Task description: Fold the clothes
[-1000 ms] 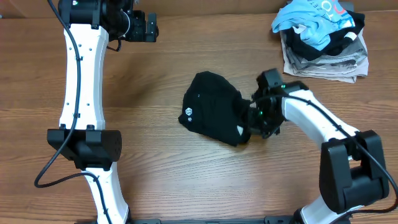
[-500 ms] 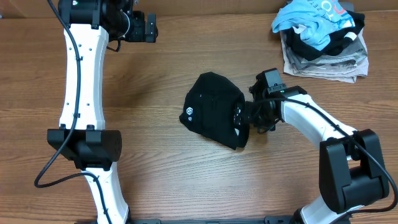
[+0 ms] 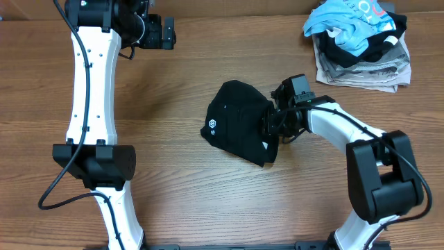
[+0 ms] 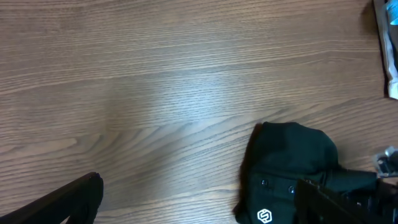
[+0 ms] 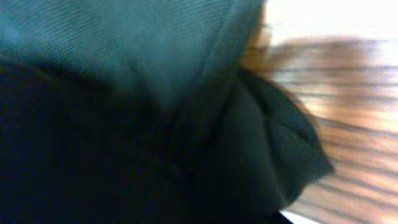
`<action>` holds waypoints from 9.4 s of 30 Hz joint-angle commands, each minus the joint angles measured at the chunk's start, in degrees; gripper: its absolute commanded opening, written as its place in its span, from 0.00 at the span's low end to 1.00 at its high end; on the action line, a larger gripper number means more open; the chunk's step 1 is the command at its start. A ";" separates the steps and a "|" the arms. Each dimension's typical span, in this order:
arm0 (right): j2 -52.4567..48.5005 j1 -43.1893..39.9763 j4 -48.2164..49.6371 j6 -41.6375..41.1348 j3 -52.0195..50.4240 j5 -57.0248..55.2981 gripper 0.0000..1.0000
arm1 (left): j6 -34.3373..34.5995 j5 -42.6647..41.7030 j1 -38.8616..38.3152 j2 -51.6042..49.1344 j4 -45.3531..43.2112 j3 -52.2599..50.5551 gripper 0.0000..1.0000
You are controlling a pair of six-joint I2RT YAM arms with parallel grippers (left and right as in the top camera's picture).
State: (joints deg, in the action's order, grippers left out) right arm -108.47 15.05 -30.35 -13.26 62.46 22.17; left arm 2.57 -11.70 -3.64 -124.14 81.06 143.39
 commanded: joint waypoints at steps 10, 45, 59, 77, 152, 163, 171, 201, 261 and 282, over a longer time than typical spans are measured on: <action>0.79 -1.55 -1.18 6.05 8.39 22.14 0.04 | -1.27 0.24 0.24 0.70 -0.04 -0.09 1.00; -1.77 -27.41 27.74 -25.62 46.75 8.48 0.04 | -1.31 1.42 0.31 0.70 -2.29 -0.09 1.00; -14.82 -34.16 20.68 -19.06 46.66 8.20 0.04 | -1.29 1.66 0.31 0.70 -4.68 -0.09 1.00; -5.33 -44.19 -10.67 2.43 46.82 9.27 1.00 | -1.31 1.64 0.20 0.70 -5.22 -0.09 1.00; 10.80 -27.17 -35.60 16.48 113.09 -34.03 1.00 | -1.29 1.64 0.20 0.70 -4.81 -0.09 1.00; 23.28 -20.24 -45.03 16.02 96.08 -28.68 1.00 | -1.29 1.64 0.22 0.70 -4.81 -0.09 1.00; 45.27 -16.90 -23.06 9.68 47.58 -28.48 1.00 | -1.29 1.64 0.20 0.70 -4.81 -0.09 1.00; 106.31 -15.43 28.52 5.90 -62.10 -19.47 1.00 | -1.29 1.64 0.24 0.70 -4.81 -0.09 1.00; 108.30 -15.06 25.83 5.73 -62.01 -19.30 1.00 | -1.29 5.53 7.15 90.49 -63.56 -103.82 1.00; 108.30 -15.06 25.81 5.73 -62.01 -19.30 1.00 | -1.29 4.66 8.24 123.32 -78.38 -142.20 1.00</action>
State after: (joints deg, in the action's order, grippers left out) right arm -0.78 -0.34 -4.78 -7.31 1.04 2.76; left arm 2.39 -6.66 4.05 -2.46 2.96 4.08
